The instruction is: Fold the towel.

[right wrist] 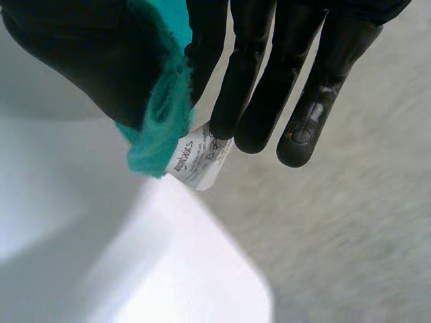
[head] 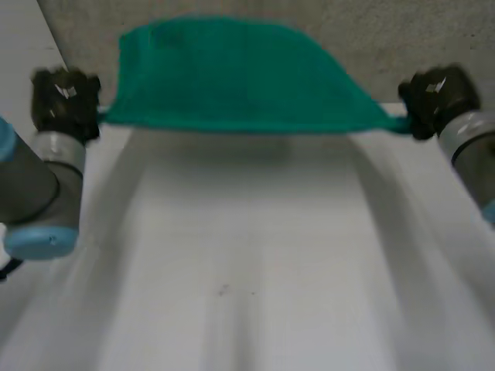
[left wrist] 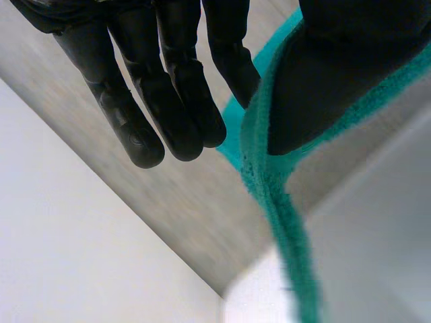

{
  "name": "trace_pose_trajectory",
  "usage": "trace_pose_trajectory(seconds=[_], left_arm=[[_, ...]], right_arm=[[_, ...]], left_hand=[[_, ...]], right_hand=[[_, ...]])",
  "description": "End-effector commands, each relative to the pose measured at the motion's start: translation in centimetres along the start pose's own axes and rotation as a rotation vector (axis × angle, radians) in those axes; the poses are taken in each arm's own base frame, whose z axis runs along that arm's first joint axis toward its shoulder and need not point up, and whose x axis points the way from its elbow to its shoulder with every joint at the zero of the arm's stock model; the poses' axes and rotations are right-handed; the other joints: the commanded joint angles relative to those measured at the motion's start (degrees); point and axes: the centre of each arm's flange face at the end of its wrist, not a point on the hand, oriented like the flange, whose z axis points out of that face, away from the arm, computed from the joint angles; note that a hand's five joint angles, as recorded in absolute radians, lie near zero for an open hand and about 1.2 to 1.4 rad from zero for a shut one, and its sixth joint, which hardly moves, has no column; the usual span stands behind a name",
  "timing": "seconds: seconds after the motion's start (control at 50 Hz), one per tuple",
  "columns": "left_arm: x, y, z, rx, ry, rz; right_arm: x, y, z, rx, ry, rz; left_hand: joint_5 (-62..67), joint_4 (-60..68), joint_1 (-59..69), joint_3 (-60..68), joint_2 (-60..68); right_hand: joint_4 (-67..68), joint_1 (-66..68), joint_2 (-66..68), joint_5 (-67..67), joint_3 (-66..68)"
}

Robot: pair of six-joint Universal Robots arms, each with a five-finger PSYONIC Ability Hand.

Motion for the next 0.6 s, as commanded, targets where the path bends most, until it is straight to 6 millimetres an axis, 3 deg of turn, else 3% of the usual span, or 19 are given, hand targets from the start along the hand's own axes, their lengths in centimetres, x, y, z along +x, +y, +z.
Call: trace_pose_trajectory(seconds=[0.02,0.08,0.12,0.16,0.22,0.24,0.26,0.34,0.46,0.6], left_arm=[[3.4,6.2,-3.5,-0.18,0.115,0.037],[3.6,7.0,-4.8,-0.222,0.139,0.047],[4.0,8.0,-6.6,-0.28,0.175,0.061],[4.2,8.3,-8.0,-0.318,0.209,0.082],[3.6,7.7,-10.8,-0.384,0.277,0.18],[3.4,7.6,-11.6,-0.408,0.299,0.213],[3.2,7.6,-12.4,-0.437,0.324,0.247],[2.1,6.9,-15.8,-0.572,0.446,0.365],[1.4,4.8,-17.1,-0.574,0.481,0.369],[2.3,3.8,-14.6,-0.458,0.435,0.354]], right_arm=[[-3.9,6.6,-0.5,-0.237,-0.145,-0.043],[-4.2,7.3,-1.2,-0.286,-0.178,-0.051],[-4.8,7.9,-3.2,-0.383,-0.256,-0.087],[-4.4,7.1,-5.2,-0.415,-0.3,-0.143],[-4.1,6.6,-6.7,-0.432,-0.329,-0.193],[-3.5,6.2,-8.7,-0.454,-0.364,-0.281],[-3.5,6.2,-8.7,-0.454,-0.364,-0.282],[-1.4,6.8,-11.5,-0.518,-0.404,-0.441],[-0.3,6.7,-11.7,-0.519,-0.384,-0.474],[-0.3,7.6,-9.3,-0.492,-0.305,-0.404]], left_hand=[[14.35,11.43,13.97,11.59,11.32],[14.35,11.43,13.97,11.59,11.32],[14.35,11.43,13.97,11.59,11.32],[14.35,11.43,13.97,11.59,11.32],[14.35,11.43,13.97,11.59,11.32],[14.35,11.43,13.97,11.59,11.32],[14.35,11.43,13.97,11.59,11.32],[14.35,11.43,13.97,11.59,11.32],[14.35,11.43,13.97,11.59,11.32],[14.35,11.43,13.97,11.59,11.32]], right_hand=[[11.85,23.89,12.55,13.19,12.36],[11.85,23.89,12.55,13.19,12.36],[11.85,23.89,12.55,13.19,12.36],[11.85,23.89,12.55,13.19,12.36],[11.85,23.89,12.55,13.19,12.36],[11.85,23.89,12.55,13.19,12.36],[11.85,23.89,12.55,13.19,12.36],[11.85,23.89,12.55,13.19,12.36],[11.85,23.89,12.55,13.19,12.36],[11.85,23.89,12.55,13.19,12.36]])
